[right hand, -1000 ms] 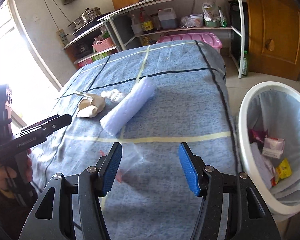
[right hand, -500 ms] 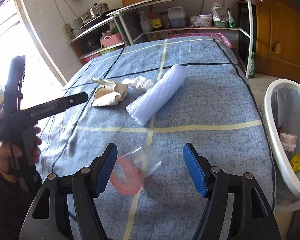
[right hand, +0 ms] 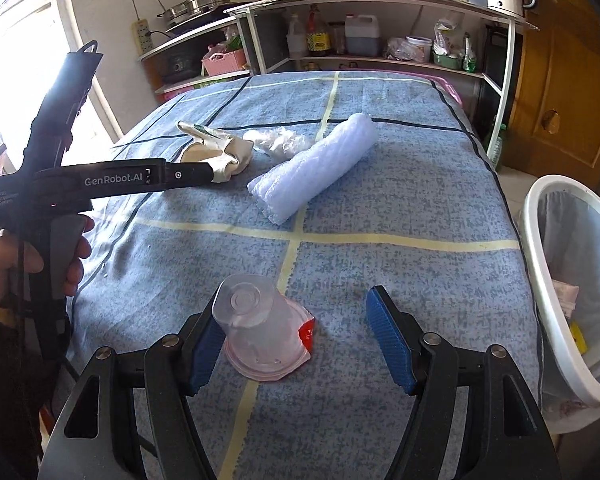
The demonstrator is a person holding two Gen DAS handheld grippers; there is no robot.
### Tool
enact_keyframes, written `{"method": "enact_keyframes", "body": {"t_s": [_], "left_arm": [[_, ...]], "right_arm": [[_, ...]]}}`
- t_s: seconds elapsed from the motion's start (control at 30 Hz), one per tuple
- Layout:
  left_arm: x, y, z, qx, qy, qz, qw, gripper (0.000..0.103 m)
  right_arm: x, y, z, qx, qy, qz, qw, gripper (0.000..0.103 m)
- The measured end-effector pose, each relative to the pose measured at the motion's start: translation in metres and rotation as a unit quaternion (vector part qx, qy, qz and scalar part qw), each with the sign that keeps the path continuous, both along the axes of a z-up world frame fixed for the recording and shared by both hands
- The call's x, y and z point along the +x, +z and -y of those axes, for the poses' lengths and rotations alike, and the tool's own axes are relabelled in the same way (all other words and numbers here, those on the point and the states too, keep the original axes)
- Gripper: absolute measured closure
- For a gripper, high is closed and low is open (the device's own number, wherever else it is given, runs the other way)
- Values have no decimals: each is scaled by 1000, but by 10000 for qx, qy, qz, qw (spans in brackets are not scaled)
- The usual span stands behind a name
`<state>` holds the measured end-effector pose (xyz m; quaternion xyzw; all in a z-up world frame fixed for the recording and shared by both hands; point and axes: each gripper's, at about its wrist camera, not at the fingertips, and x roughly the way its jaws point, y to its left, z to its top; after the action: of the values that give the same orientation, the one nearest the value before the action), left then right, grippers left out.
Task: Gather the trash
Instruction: 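Grasp the clear pink-lidded cup with the right gripper while the left gripper approaches the beige cloth bag, then grasp the beige cloth bag with the left gripper while the right gripper holds the cup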
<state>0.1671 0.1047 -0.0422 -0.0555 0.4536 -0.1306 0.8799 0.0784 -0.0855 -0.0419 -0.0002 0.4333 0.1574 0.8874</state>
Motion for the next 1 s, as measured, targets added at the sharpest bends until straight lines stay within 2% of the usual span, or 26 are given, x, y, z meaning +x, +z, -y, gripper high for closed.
{"method": "enact_keyframes", "body": {"t_s": [0.13,0.2,0.23,0.27,0.57,0.73,0.87,1.0], "left_arm": [[-3,1,9,-251,-174,-71,9995,30],[-5,1,14,-192,-252,-75,9995,30],[-7,1,17,-200,-297,-78,9993,30],[-9,1,20,-225,-354,-88,9991,30],[-28,7,48,-266,-1048,-119,9941,30],[-23,29,32,150,-650,421,9969,28],[-7,34,23,112,-528,568,9969,26],[13,25,28,265,-598,396,9971,26]], "right_arm": [[-1,0,9,244,-65,51,9997,35],[-2,0,14,253,-112,85,9996,45],[-3,0,16,183,-161,114,9996,57],[-3,0,19,135,-209,129,9996,63],[4,1,42,211,-523,116,9983,63],[5,0,46,248,-561,95,9981,63],[6,-1,44,250,-564,101,9980,63],[6,-2,44,259,-556,103,9981,63]]}}
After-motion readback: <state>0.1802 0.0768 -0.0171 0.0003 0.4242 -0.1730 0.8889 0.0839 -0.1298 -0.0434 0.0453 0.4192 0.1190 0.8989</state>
